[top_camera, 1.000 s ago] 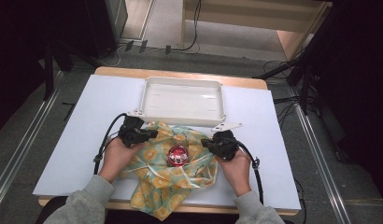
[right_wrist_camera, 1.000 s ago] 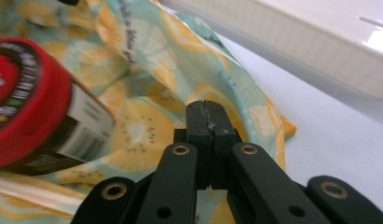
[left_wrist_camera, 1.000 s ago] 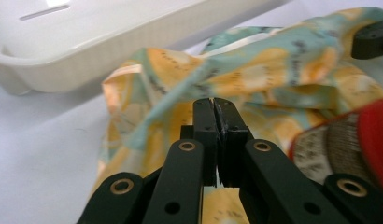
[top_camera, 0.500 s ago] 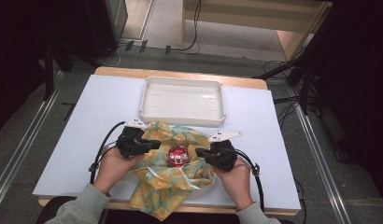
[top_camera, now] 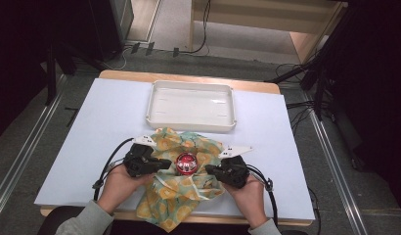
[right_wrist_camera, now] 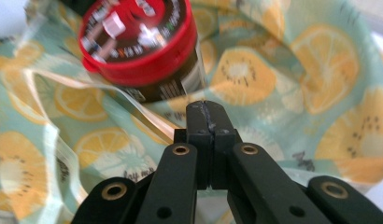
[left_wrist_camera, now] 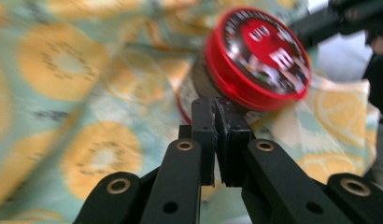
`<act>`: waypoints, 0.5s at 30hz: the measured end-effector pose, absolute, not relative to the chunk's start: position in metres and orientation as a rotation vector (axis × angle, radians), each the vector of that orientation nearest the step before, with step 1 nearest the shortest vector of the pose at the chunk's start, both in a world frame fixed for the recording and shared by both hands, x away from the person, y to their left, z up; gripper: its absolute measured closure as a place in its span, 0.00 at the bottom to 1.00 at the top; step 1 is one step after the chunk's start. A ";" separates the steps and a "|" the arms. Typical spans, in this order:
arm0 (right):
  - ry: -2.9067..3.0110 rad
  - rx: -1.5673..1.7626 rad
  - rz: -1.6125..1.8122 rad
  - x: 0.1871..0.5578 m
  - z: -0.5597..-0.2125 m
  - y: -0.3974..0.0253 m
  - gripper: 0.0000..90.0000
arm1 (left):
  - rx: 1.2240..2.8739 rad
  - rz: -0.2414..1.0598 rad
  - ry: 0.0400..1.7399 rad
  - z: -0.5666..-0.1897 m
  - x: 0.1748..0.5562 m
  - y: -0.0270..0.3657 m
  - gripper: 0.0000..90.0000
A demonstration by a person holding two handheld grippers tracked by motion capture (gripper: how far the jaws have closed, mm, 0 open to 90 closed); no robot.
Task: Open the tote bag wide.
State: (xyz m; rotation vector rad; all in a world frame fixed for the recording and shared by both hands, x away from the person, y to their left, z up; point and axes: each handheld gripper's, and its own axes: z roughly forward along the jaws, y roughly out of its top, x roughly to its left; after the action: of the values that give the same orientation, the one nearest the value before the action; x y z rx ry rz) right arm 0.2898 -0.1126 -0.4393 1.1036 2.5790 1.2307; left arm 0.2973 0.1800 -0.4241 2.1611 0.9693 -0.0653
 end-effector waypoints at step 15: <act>2.552 1.109 1.247 0.292 -0.434 -0.116 1.00 | 2.194 -0.215 0.888 -0.440 0.270 0.165 0.98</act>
State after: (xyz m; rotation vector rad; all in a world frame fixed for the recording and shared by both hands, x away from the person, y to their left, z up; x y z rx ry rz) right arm 0.2923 -0.1157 -0.4336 1.1094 2.5520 1.2472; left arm 0.2704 0.1646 -0.4398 2.1938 0.8885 -0.2148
